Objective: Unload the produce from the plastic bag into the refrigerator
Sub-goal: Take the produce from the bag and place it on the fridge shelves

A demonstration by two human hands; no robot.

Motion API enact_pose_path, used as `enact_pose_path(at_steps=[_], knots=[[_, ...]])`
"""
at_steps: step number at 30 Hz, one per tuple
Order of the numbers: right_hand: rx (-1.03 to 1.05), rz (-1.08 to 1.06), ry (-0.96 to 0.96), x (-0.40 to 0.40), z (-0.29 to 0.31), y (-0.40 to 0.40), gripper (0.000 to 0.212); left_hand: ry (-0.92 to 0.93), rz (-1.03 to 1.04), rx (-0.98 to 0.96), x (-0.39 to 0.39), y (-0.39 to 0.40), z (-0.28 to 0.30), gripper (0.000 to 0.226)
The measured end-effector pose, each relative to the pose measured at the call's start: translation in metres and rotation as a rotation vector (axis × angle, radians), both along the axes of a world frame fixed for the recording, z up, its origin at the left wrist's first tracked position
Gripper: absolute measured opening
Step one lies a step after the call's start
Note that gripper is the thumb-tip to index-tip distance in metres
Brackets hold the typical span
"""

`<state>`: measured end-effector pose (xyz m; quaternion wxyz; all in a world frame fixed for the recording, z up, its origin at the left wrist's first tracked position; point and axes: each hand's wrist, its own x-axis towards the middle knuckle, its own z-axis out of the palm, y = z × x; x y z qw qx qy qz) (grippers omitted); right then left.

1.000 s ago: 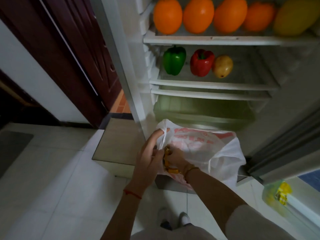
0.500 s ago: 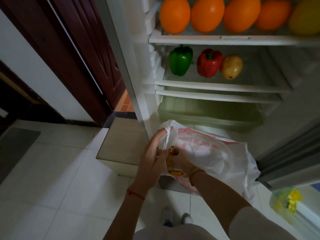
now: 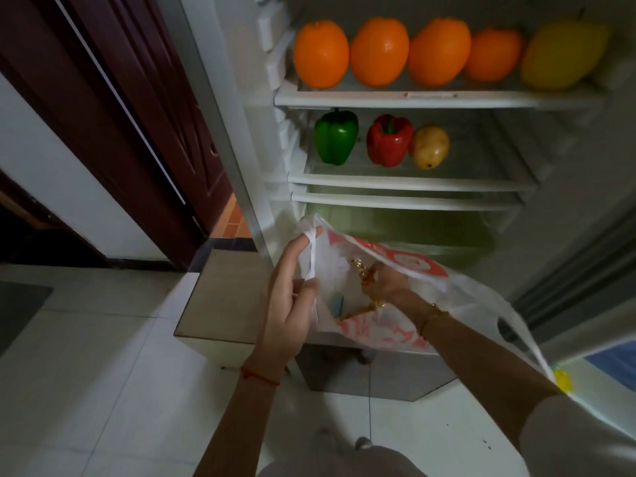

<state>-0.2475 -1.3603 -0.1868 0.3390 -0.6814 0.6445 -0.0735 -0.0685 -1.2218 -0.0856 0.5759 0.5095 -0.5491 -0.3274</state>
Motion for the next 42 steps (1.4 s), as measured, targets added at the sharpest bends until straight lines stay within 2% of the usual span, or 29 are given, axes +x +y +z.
enact_pose_path(at_steps=[2,5,10,17,22,28,33,37,39,42], knots=[[-0.043,-0.013,0.156,-0.004,0.003,-0.018,0.03,-0.016,-0.023,-0.018,-0.003,-0.005,0.001,0.06],[-0.004,0.058,0.154,-0.011,0.004,-0.019,0.045,-0.077,-0.077,-0.017,-0.011,-0.011,0.0,0.057],[0.079,0.017,0.125,-0.015,0.005,-0.002,0.03,-0.098,-0.113,0.089,-0.024,-0.006,-0.013,0.053],[0.051,-0.111,-0.015,-0.026,0.013,0.021,0.031,-0.124,-0.143,0.051,-0.035,-0.005,-0.004,0.054],[-0.018,-0.176,-0.128,-0.036,0.045,0.049,0.031,-0.205,-0.143,0.039,-0.041,-0.014,0.003,0.06],[-0.106,-0.268,-0.295,-0.068,0.086,0.088,0.032,-0.279,-0.191,-0.006,-0.058,-0.023,0.008,0.05],[-0.19,-0.432,-0.441,-0.109,0.109,0.119,0.027,-0.344,-0.274,-0.032,-0.079,-0.035,0.01,0.056],[-0.236,-0.618,-0.444,-0.153,0.112,0.15,0.03,-0.359,-0.289,-0.034,-0.095,-0.035,0.01,0.054],[-0.277,-0.728,-0.431,-0.177,0.107,0.168,0.025,-0.381,-0.288,-0.043,-0.101,-0.034,0.009,0.056],[-0.227,-0.847,-0.402,-0.212,0.094,0.195,0.017,-0.399,-0.297,-0.063,-0.108,-0.033,0.005,0.057]])
